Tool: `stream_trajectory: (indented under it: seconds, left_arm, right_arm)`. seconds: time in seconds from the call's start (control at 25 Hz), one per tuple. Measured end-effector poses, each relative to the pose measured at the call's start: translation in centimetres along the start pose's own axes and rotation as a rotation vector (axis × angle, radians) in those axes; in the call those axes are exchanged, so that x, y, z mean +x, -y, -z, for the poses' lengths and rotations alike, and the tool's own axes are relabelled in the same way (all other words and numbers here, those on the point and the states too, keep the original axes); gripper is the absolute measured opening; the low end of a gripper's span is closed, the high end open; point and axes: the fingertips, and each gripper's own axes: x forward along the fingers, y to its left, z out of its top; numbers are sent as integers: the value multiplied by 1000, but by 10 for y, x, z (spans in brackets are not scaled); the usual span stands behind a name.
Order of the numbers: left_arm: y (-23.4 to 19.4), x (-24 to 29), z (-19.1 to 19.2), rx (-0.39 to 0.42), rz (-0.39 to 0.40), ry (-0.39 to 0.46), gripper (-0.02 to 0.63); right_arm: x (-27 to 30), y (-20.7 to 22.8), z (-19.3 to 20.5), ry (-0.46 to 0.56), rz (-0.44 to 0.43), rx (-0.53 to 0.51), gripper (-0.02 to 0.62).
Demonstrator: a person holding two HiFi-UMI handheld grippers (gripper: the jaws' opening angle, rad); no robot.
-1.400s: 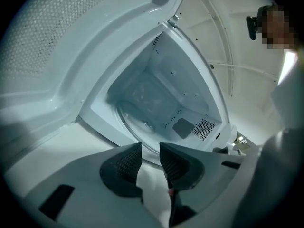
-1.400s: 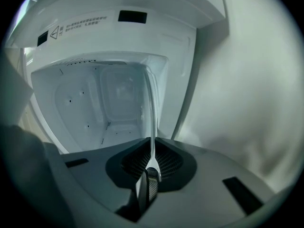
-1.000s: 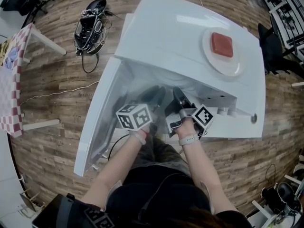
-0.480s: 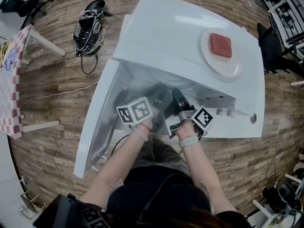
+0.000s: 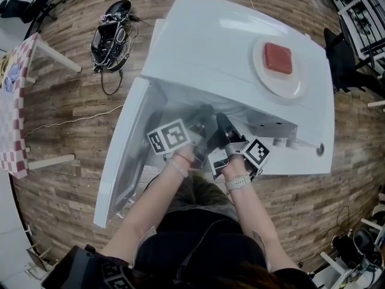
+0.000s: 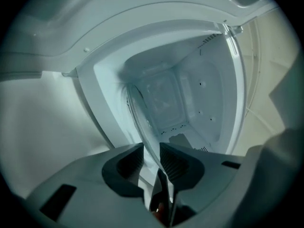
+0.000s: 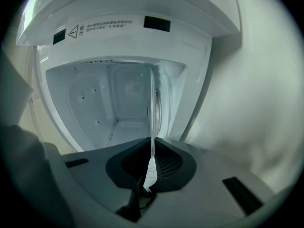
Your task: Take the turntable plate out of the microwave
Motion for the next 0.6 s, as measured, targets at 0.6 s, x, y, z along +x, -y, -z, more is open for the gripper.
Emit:
stream_trajectory:
  seconds: [0.6]
  left_arm:
    - [-3,-2,-3,-194,25,65,54]
  right_arm:
    - [1,3,4,-53,-38,-22,43]
